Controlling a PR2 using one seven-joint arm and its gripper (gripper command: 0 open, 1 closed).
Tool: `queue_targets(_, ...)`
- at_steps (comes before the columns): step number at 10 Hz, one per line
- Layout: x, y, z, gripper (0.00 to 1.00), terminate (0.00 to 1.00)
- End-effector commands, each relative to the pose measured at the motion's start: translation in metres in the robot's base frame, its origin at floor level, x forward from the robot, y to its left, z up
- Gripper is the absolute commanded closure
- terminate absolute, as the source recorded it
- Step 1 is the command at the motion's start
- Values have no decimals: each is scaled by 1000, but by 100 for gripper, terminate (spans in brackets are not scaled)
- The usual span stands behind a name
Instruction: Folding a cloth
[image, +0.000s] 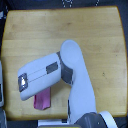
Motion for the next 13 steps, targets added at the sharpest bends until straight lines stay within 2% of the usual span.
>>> queue_targets(1, -10, 75, -16, 100, 0)
queue_targets(3, -12, 79, -27, 100, 0)
queue_targets(4, -8, 74, -32, 0, 0)
queue_targets(12, 10, 38, -46, 0, 0)
queue_targets(13, 17, 28, -42, 0, 0)
